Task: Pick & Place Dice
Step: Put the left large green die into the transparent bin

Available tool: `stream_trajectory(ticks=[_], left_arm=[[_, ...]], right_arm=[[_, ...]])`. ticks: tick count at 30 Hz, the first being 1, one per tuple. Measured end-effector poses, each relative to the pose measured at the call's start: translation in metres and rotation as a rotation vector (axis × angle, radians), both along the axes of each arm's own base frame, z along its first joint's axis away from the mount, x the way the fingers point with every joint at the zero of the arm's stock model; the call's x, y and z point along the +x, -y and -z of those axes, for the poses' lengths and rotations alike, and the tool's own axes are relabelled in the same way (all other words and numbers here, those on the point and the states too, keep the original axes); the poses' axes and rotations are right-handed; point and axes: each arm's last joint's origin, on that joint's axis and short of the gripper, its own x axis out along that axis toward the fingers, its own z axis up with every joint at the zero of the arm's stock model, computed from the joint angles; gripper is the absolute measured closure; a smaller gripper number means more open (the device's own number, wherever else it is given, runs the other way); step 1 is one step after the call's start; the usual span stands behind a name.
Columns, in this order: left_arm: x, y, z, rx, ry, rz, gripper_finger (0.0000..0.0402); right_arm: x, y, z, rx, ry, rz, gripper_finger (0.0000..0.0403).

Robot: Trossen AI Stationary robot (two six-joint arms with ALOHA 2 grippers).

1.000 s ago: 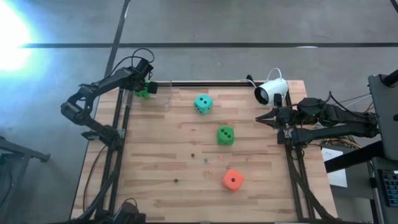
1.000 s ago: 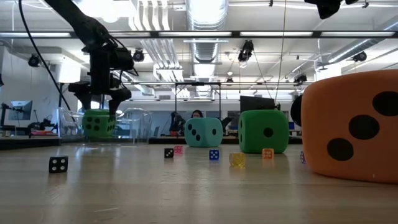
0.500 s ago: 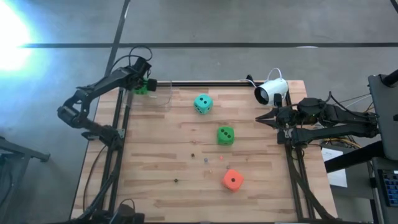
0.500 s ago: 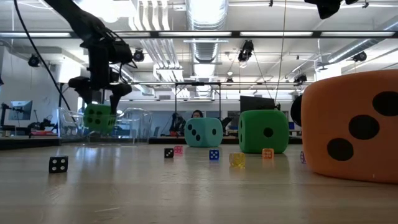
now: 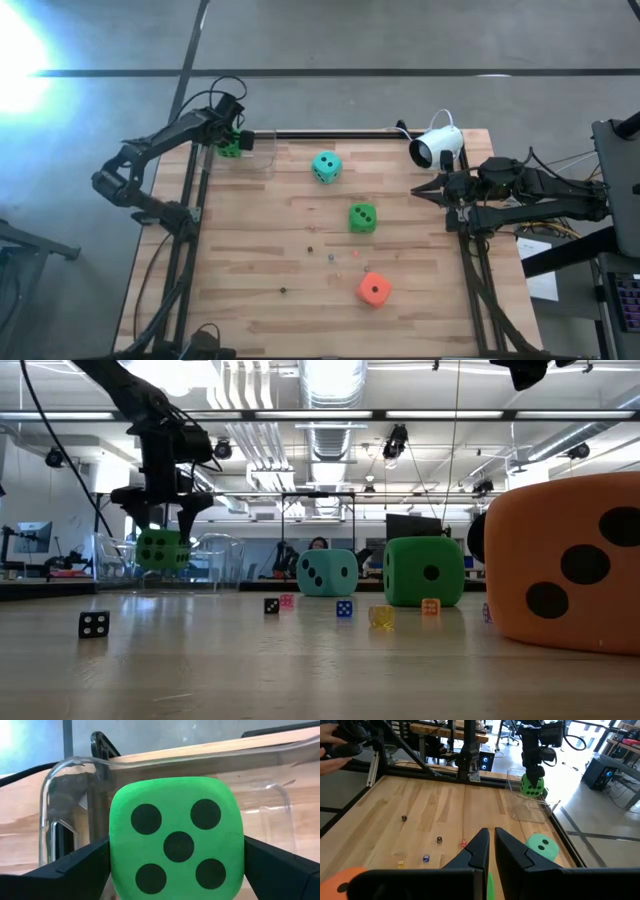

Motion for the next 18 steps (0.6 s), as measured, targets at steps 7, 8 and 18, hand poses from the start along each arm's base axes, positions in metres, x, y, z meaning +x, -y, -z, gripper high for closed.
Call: stream_trajectory(ticks=[7, 8, 18], left_arm=[[0.0015, 0.0006, 0.0003, -0.025, 0.053, -0.006, 0.0003], [0.0014, 0.0007, 0.0003, -0.025, 0.053, -0.006, 0.0004], [0.0015, 0.0002, 0.0002, -0.020, 0.060, -0.019, 0.0047]], right_arm=[[0.0000, 0.0000, 0.0000, 0.001, 0.000, 0.000, 0.0376], [0.0000, 0.0000, 0.0000, 0.001, 0.000, 0.000, 0.0376], [0.0000, 0.0000, 0.0000, -0.001, 0.000, 0.000, 0.0376]])
